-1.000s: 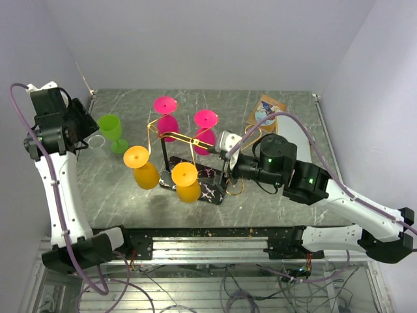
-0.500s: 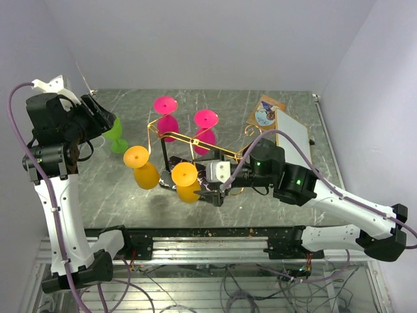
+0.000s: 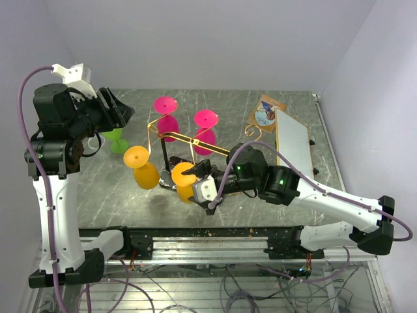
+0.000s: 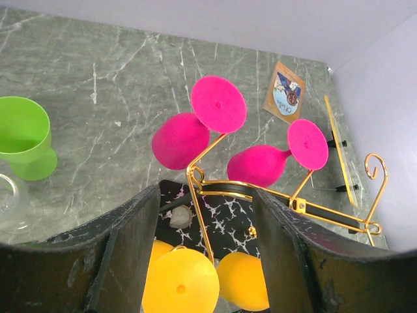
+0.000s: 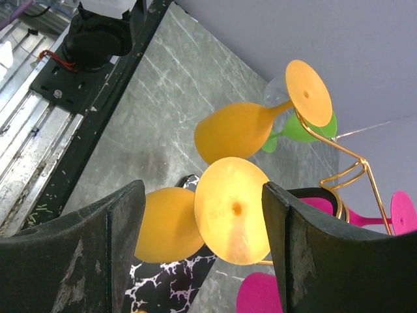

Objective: Take the wine glass off the wine glass rack

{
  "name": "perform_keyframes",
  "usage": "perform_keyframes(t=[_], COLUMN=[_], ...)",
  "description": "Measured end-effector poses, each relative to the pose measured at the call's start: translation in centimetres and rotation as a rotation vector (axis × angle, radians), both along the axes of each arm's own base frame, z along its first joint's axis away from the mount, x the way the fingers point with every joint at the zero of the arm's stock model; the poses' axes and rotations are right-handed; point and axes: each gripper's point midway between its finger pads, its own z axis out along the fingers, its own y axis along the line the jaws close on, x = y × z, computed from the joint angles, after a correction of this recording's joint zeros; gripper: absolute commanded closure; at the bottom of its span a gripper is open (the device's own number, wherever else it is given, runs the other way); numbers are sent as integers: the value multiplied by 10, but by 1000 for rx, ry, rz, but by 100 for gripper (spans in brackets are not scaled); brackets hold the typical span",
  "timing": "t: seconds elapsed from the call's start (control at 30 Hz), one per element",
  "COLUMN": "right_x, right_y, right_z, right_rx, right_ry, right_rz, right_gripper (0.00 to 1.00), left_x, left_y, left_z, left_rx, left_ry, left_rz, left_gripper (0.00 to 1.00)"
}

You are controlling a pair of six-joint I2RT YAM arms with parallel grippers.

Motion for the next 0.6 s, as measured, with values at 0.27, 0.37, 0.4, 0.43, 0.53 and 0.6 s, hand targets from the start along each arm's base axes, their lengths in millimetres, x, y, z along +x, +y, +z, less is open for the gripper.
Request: perform_keyframes(t=[0.27, 0.37, 0.4, 0.43, 0.53, 0.6], right_x=[5, 10, 11, 12, 14, 15], right_y=[4, 3, 3, 3, 3, 3], right_z=[-11, -15, -16, -16, -19, -21], right_rx=[-27, -36, -40, -40, -42, -46], right_ry=[-41, -55, -58, -62, -69, -70], right_rz=[-19, -37, -43, -48, -57, -59], right_gripper=[42, 45, 46, 46, 47, 49], left_x=[-11, -12, -12, -12, -13, -14], left_y=[-1, -1, -1, -1, -1, -1], left_z=[6, 6, 6, 6, 7, 10], left_rx=[8, 8, 8, 8, 7, 7], left_ry=[-24, -24, -24, -23, -21, -30], left_rz=[-4, -4, -4, -4, -4, -4], left_gripper=[31, 31, 31, 31, 31, 31])
